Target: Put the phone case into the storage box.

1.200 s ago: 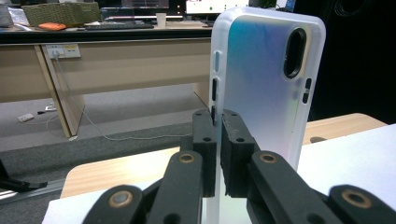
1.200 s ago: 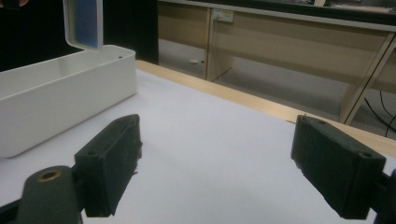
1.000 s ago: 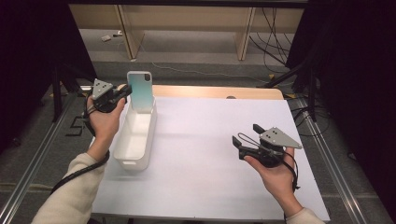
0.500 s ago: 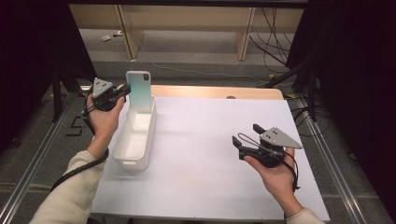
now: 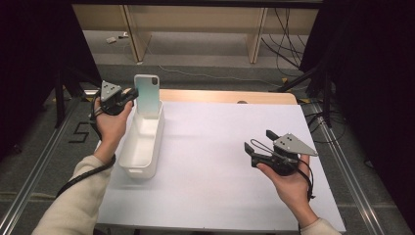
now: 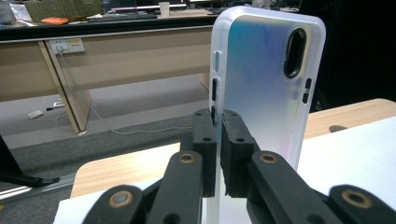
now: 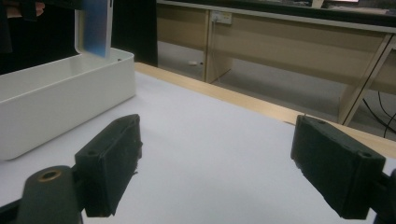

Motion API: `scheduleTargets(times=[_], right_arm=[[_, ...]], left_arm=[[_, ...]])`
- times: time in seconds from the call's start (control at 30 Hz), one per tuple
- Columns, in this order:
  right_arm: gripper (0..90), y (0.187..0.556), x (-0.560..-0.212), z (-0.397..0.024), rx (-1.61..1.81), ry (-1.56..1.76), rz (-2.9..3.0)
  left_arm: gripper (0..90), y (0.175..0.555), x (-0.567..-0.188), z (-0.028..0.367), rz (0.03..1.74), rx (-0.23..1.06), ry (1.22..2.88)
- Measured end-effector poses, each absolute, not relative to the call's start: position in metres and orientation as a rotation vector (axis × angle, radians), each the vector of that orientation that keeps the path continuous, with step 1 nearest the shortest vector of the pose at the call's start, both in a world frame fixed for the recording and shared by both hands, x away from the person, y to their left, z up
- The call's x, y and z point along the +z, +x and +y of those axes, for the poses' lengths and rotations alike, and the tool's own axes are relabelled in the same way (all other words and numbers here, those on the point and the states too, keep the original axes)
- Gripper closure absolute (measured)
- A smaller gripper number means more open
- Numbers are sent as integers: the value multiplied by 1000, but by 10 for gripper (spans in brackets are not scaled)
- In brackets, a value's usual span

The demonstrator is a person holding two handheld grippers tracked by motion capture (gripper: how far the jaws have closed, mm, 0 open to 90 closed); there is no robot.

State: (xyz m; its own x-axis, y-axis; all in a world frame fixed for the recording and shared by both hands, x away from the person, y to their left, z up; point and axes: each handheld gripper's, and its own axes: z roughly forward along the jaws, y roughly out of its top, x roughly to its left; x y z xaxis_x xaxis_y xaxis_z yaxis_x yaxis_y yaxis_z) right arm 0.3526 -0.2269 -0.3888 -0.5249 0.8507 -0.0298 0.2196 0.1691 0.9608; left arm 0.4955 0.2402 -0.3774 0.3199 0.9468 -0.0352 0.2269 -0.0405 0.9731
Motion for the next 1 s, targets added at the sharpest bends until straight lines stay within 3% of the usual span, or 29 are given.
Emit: scheduleTargets(times=[1.0], right_arm=[[177, 353, -390, -227, 1369, 1027, 1877]], left_arm=[[854, 525, -395, 241, 1207, 838, 1592]])
